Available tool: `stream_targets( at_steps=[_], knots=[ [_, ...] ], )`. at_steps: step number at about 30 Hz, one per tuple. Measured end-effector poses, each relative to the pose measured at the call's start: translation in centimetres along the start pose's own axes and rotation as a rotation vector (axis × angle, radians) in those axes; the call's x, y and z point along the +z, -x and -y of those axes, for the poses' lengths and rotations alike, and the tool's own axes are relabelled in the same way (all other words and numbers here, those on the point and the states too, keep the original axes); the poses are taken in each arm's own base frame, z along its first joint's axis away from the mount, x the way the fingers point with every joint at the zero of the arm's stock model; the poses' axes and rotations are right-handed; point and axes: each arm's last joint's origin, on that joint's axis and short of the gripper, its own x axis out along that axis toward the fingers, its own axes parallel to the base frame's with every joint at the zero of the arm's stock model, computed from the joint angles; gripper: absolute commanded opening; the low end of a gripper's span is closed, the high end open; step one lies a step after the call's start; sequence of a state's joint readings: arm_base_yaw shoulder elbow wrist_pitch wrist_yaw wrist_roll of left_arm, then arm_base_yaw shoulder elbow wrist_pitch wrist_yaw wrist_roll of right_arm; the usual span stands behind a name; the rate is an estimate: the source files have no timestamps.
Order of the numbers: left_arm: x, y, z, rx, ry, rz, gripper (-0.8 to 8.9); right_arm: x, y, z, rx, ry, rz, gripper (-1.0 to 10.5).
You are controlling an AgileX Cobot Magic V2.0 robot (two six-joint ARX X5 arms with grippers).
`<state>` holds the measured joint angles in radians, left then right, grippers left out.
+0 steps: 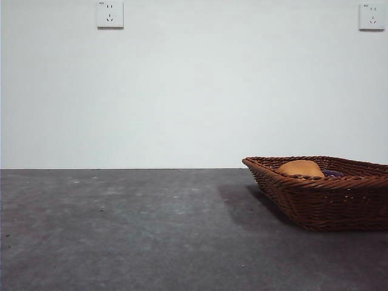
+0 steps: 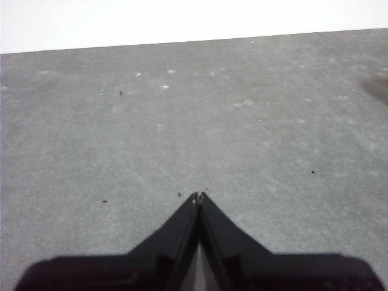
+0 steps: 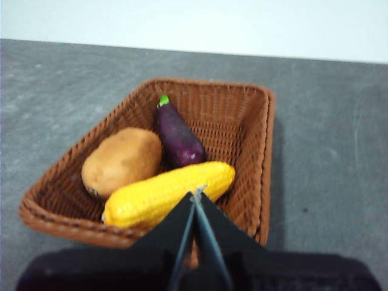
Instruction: Help me put the vegetables on the table into the basket
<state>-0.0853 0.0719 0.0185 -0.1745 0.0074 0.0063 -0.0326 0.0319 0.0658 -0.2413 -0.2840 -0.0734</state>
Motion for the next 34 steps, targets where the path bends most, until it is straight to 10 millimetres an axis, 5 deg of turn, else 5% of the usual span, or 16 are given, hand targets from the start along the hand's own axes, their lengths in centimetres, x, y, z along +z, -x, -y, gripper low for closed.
stream_targets(
  at_steps=[34],
  knots=[
    [-0.01,-0.04,0.00,0.000,0.000,-0.003,-0.04,-0.49,-0.21,-0.04,-0.011,-0.025,0.022,0.0]
  ],
)
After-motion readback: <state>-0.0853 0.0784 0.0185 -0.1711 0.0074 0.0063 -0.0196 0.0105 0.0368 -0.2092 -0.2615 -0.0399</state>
